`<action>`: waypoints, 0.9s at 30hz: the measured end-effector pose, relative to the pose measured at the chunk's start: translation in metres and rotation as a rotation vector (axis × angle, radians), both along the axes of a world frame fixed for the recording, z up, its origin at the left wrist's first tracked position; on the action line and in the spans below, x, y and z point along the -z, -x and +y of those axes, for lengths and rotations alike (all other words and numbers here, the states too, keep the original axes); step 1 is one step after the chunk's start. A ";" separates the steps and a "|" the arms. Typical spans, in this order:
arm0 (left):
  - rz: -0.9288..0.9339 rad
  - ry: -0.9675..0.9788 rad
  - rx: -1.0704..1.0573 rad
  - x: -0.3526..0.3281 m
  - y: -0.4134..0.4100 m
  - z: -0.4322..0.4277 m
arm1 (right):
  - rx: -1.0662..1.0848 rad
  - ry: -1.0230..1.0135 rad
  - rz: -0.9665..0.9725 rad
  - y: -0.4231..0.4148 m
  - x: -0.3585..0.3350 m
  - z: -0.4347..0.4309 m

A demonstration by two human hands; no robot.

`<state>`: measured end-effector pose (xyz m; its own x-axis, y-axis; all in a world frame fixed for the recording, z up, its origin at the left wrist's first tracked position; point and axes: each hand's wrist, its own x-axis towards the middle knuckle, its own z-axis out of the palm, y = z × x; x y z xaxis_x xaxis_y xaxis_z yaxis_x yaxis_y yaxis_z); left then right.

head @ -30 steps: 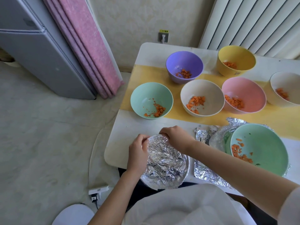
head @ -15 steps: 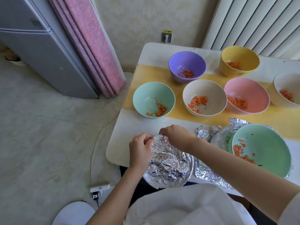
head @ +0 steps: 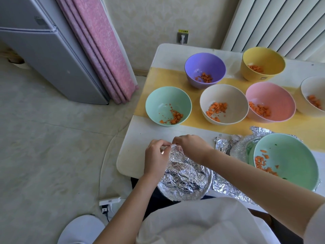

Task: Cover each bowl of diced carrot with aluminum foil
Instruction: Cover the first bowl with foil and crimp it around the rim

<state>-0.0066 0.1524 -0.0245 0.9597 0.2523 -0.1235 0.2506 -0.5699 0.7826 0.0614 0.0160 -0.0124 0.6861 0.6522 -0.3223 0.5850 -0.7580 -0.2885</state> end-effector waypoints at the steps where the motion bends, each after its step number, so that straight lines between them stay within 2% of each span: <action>1: 0.008 -0.005 -0.009 -0.001 0.000 0.000 | 0.000 -0.005 0.003 0.000 0.000 0.000; 6: 0.037 -0.026 -0.056 0.000 0.005 0.003 | -0.047 -0.066 0.065 0.000 0.001 0.005; 16: 0.075 -0.085 -0.029 0.004 0.002 0.011 | -0.103 -0.032 -0.014 -0.006 0.007 0.019; 18: 0.075 -0.099 -0.012 0.005 0.002 0.012 | -0.064 -0.096 0.053 -0.008 0.009 0.016; 21: 0.073 -0.104 -0.012 0.006 0.002 0.012 | 0.109 -0.263 0.169 -0.013 0.009 0.004; 23: 0.075 -0.105 -0.016 0.006 0.003 0.013 | 0.181 -0.275 0.199 -0.015 0.004 -0.005; 27: 0.084 -0.120 0.010 0.004 0.007 0.010 | 0.180 -0.221 0.269 -0.013 -0.003 -0.016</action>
<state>-0.0136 0.1625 -0.0286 0.9498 0.2603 -0.1735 0.3063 -0.6607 0.6853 0.0739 0.0000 -0.0092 0.7062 0.6026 -0.3717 0.3294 -0.7443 -0.5809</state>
